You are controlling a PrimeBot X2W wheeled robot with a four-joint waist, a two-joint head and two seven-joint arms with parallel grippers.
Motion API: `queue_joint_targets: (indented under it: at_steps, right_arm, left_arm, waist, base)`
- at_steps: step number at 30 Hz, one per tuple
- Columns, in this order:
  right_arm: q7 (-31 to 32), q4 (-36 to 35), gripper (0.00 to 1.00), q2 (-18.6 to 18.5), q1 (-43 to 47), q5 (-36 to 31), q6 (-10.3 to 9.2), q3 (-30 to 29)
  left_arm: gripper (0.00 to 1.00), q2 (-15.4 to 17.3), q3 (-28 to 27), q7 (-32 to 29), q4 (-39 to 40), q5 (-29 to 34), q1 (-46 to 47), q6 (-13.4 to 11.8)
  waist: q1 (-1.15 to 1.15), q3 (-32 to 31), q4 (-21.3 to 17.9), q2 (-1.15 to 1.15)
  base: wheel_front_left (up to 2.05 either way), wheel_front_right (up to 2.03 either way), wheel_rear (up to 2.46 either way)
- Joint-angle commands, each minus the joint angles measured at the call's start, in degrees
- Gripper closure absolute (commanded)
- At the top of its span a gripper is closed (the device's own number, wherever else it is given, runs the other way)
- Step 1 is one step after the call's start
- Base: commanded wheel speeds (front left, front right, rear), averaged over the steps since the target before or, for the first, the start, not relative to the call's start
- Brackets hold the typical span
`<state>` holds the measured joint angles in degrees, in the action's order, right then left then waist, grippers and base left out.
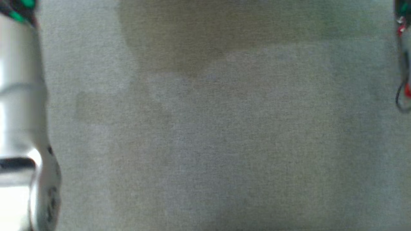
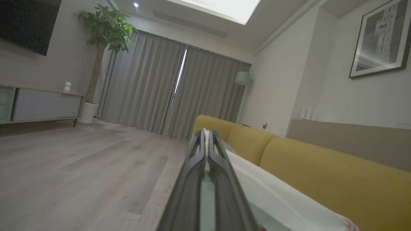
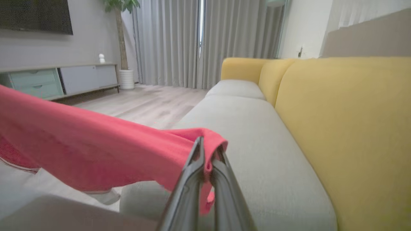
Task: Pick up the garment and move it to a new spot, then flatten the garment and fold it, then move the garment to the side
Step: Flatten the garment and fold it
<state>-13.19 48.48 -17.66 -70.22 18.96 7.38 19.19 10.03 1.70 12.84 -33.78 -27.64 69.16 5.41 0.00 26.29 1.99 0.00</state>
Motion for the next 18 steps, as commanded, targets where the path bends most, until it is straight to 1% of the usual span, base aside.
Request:
queue_joint_targets:
  at_steps: [1,5,9,13,18]
  right_arm:
    - [-0.6,-0.8,1.0,-0.9,1.1,0.7,0.11,0.1]
    - [0.1,2.8,1.0,-2.2,5.2,3.5,0.11,3.8]
    - [3.6,4.4,1.0,-3.6,9.6,6.9,0.11,8.8]
    - [7.8,2.9,1.0,-5.8,14.0,10.9,0.11,14.1]
    - [13.5,-1.1,1.0,-9.1,19.9,16.6,0.11,20.1]
  left_arm:
    - [1.0,2.7,-0.7,0.5,1.3,0.5,-0.6,0.2]
    - [1.0,2.3,1.9,1.3,-0.6,1.1,-6.9,1.2]
    - [1.0,2.7,4.0,1.8,-0.3,1.6,-14.1,1.7]
    - [1.0,3.8,5.7,2.0,1.9,2.6,-21.5,1.9]
    - [1.0,4.9,7.3,2.1,5.8,3.8,-31.8,1.9]
  waist:
    - [0.0,-0.1,0.3,0.0]
    - [0.0,-1.5,0.9,0.0]
    - [0.0,-4.1,1.1,0.0]
    - [0.0,-7.3,0.8,0.0]
    - [0.0,-11.9,0.0,0.0]
  base:
    - [0.0,0.0,0.0]
    - [0.0,0.0,0.0]
    - [0.0,0.0,0.0]
    - [0.0,0.0,0.0]
    - [0.0,0.0,0.0]
